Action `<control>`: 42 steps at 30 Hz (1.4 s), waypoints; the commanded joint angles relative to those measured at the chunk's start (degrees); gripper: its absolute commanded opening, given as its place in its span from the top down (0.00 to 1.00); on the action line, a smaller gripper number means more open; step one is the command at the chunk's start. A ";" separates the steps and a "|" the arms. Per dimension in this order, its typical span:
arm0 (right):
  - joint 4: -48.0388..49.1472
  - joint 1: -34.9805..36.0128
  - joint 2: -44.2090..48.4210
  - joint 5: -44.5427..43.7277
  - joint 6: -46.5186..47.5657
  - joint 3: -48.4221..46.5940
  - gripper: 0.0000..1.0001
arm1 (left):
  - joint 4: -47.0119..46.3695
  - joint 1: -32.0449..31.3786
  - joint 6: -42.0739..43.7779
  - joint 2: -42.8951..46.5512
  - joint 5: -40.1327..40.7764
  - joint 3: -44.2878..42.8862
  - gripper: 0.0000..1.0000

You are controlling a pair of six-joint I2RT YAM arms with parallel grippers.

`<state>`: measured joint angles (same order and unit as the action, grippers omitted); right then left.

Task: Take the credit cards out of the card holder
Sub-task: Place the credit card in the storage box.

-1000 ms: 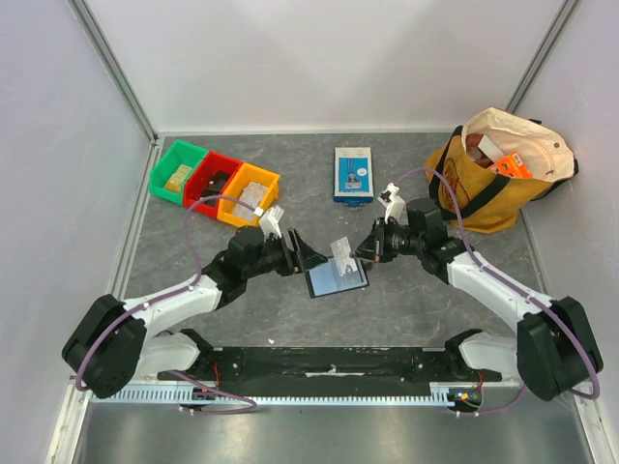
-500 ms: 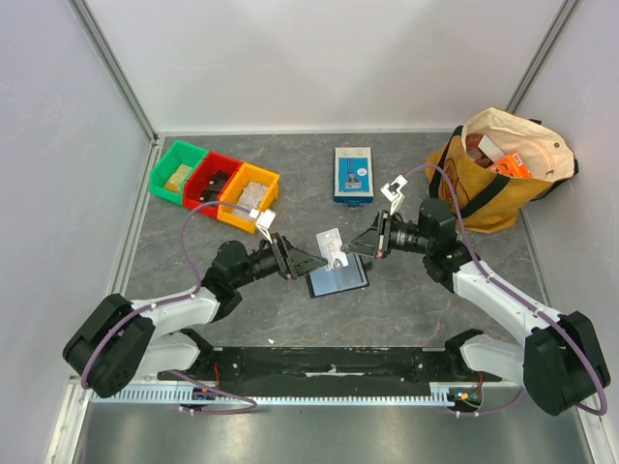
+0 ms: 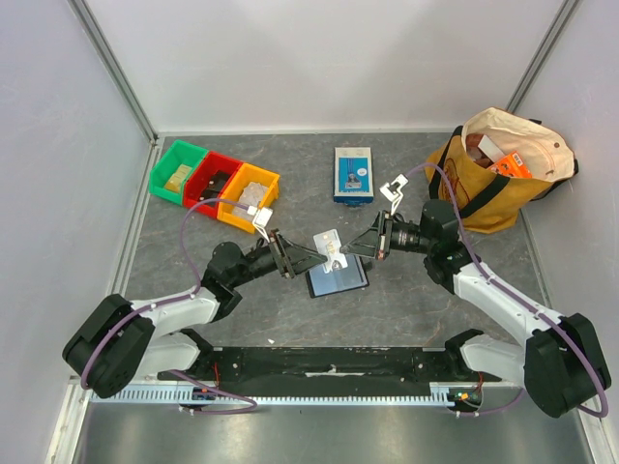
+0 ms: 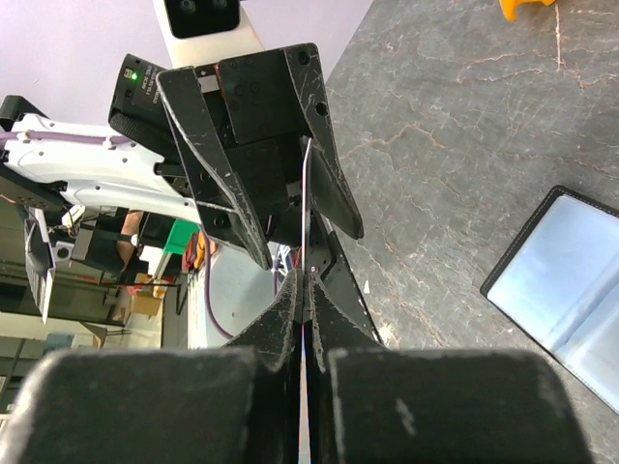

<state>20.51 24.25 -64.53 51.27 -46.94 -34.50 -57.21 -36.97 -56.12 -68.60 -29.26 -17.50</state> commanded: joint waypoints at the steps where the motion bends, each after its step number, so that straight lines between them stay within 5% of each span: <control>1: 2.69 0.27 0.72 2.43 -0.44 0.49 1.00 | -4.67 0.15 -1.36 0.66 -1.42 -1.31 0.45; 3: 2.86 0.36 0.38 2.70 -0.44 0.57 1.00 | -4.75 0.23 -1.54 0.57 -1.86 -1.49 0.52; 7: 2.43 0.45 0.20 2.35 0.09 0.58 1.00 | -5.37 0.23 -2.24 1.09 -1.51 -0.96 0.88; 11: -2.04 0.45 0.72 -0.37 3.07 -0.74 0.96 | -4.49 0.32 -2.86 2.24 0.25 0.09 0.98; 18: -10.83 0.45 3.88 -10.81 10.01 -2.76 0.30 | 0.95 2.25 -5.05 7.15 8.06 2.90 0.98; 23: -16.37 0.36 7.57 -18.64 14.06 -2.76 0.02 | 7.09 6.90 -7.68 13.39 14.91 5.98 0.98; 34: -24.20 0.45 15.40 -31.13 20.65 -2.33 0.02 | 19.84 22.37 -12.09 21.58 28.72 7.66 0.98; 42: -25.43 0.36 16.89 -32.02 23.12 -0.48 0.02 | 22.76 31.87 -15.77 5.34 30.40 -2.62 0.98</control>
<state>-4.49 24.64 -49.08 21.08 -26.35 -34.85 -35.03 -7.49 -67.55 -56.29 -1.30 -14.11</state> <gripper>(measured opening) 0.981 0.025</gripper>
